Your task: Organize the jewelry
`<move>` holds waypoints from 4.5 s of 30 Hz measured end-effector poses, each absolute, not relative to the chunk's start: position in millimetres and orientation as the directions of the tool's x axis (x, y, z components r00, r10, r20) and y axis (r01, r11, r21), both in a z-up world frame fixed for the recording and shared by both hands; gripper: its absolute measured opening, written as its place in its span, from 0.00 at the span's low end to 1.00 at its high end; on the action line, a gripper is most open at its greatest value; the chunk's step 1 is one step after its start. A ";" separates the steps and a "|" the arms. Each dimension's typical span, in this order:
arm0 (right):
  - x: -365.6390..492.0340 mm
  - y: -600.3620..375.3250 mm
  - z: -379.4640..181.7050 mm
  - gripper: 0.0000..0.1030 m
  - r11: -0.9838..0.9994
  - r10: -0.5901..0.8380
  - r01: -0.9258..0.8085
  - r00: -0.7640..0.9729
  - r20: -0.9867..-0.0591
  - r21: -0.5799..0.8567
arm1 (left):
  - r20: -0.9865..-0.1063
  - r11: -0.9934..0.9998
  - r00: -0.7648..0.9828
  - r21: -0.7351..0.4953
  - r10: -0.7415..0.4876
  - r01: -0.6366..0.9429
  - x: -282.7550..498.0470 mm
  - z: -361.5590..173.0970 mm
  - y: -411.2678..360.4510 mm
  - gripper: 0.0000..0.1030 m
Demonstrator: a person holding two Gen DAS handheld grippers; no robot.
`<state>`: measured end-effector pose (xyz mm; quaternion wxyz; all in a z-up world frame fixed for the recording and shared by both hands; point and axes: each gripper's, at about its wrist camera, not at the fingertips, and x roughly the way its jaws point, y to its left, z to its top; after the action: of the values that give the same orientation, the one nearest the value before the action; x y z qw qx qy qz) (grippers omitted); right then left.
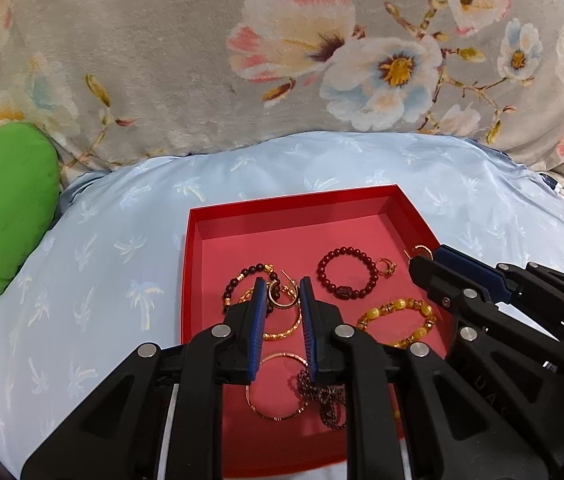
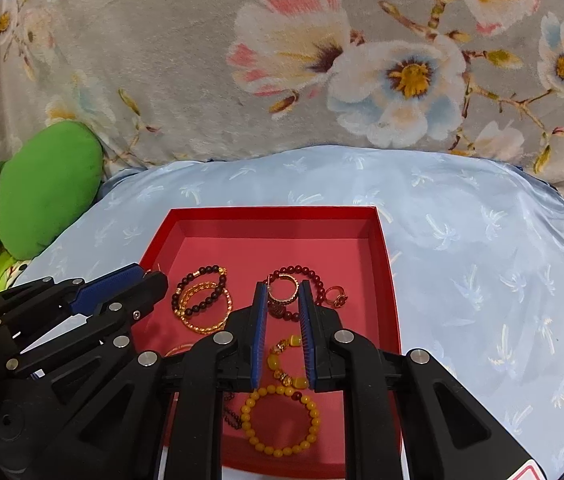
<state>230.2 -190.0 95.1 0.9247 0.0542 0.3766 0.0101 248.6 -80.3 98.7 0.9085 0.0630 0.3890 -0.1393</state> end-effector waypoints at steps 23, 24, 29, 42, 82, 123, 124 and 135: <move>266.9 -195.9 67.1 0.15 0.992 0.057 0.046 0.676 -0.735 0.119 | -0.756 0.959 0.627 -0.004 -0.188 0.283 284.8 68.0 -87.5 0.18; 267.1 -195.7 66.0 0.15 0.992 0.056 0.047 0.675 -0.736 0.119 | -0.757 0.960 0.625 -0.006 -0.188 0.281 285.4 66.7 -87.3 0.21; 267.9 -195.4 62.5 0.17 0.991 0.056 0.051 0.671 -0.740 0.121 | -0.761 0.961 0.623 -0.005 -0.182 0.276 285.6 63.0 -85.8 0.27; 253.3 -193.1 70.0 0.19 0.991 0.052 0.055 0.678 -0.734 0.121 | -0.752 0.962 0.632 -0.008 -0.185 0.271 270.7 71.9 -82.3 0.33; 96.2 -195.3 89.9 0.52 0.982 -0.080 0.179 0.680 -0.729 0.060 | -0.728 0.970 0.669 0.021 -0.150 0.241 122.2 96.7 -63.4 0.61; 69.0 -200.1 74.8 0.88 0.966 -0.171 0.259 0.678 -0.715 0.014 | -0.750 0.986 0.657 0.033 -0.083 0.163 103.9 75.5 -39.2 0.89; 68.9 -200.3 74.6 0.88 0.966 -0.169 0.258 0.678 -0.715 0.016 | -0.750 0.986 0.657 0.033 -0.083 0.163 103.8 75.4 -39.2 0.89; 72.1 -201.8 74.1 0.88 0.968 -0.162 0.250 0.674 -0.721 0.016 | -0.752 0.987 0.655 0.043 -0.071 0.156 108.6 73.4 -37.4 0.91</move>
<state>72.1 -201.8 74.1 0.9131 0.0569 0.3876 -0.1129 108.6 -37.4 73.4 0.9083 0.0521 0.4103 -0.0626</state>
